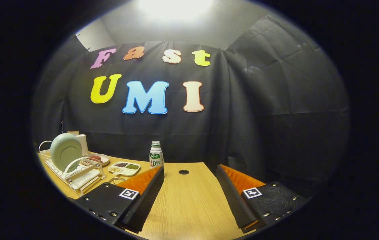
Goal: Take the plate from the dish rack, then take the spoon from the basket and place it into the plate.
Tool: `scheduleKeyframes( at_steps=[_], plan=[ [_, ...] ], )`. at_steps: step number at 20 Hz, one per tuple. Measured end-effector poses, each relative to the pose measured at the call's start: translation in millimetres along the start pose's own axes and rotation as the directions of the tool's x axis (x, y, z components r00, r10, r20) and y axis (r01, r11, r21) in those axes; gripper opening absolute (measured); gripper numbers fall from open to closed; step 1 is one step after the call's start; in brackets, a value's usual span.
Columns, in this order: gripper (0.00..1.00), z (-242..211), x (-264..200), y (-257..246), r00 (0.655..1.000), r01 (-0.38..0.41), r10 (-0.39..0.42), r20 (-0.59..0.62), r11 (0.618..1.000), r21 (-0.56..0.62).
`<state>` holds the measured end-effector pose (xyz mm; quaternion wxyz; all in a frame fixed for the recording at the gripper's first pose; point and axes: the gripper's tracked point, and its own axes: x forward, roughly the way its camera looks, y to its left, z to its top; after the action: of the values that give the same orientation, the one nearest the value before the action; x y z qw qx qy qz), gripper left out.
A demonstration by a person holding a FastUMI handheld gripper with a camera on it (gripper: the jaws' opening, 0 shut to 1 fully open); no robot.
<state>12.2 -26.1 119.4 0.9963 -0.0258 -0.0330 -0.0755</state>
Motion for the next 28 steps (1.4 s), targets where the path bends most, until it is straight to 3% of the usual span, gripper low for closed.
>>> scheduleKeyframes(
  at_steps=[5, 13, 20, 28],
  plan=[
    [0.97, 43.1, -44.9, 37.2, 0.999, -0.035, 0.034, -0.027, 0.999, -0.015],
    [0.98, 86.5, -85.5, 151.2, 0.988, -0.143, 0.144, -0.052, 0.989, 0.030],
    [0.98, 101.0, -55.2, 264.9, 0.985, -0.152, 0.156, -0.077, 0.987, 0.049],
    [0.98, 64.8, -4.0, 352.5, 0.971, -0.137, 0.156, -0.181, 0.984, 0.112]
  ],
)
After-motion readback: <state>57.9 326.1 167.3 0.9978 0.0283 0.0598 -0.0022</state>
